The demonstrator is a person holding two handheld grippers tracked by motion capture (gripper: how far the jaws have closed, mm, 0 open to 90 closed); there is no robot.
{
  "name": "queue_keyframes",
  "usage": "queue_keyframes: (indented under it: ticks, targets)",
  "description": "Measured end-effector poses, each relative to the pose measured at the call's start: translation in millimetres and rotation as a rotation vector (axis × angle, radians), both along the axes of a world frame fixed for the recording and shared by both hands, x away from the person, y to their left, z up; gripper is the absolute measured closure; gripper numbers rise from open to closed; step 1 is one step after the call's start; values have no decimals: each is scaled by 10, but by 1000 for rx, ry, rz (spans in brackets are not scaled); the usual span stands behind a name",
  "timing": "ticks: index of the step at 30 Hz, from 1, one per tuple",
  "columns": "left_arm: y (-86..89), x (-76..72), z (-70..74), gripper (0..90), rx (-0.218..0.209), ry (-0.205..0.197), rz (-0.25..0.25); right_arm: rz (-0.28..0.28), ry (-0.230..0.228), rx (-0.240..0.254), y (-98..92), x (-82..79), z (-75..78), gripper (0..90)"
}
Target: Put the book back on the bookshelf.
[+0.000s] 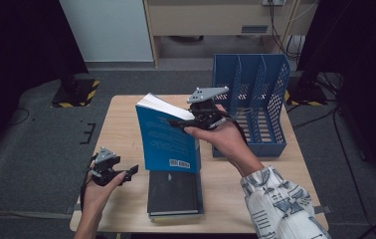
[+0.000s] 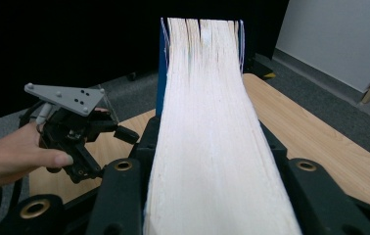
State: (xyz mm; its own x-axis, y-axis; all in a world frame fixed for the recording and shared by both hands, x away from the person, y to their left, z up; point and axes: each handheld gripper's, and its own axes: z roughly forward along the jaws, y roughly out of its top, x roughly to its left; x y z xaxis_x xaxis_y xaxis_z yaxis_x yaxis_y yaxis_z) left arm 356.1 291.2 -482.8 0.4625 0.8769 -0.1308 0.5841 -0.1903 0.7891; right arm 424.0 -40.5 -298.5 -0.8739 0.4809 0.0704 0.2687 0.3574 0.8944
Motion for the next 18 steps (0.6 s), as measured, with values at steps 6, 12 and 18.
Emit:
queue_keyframes:
  ticks: [6, 12, 18]
  targets:
    - [158, -48, -67, 109, -21, 6, 31, -7, -3, 18, 5, -12, -36, 583]
    - [226, -57, -78, 116, -39, 10, 52, -10, 12, -15, 38, -10, -85, 579]
    - [258, -55, -108, 118, -42, 33, 49, -47, 35, -9, 35, 41, -74, 605]
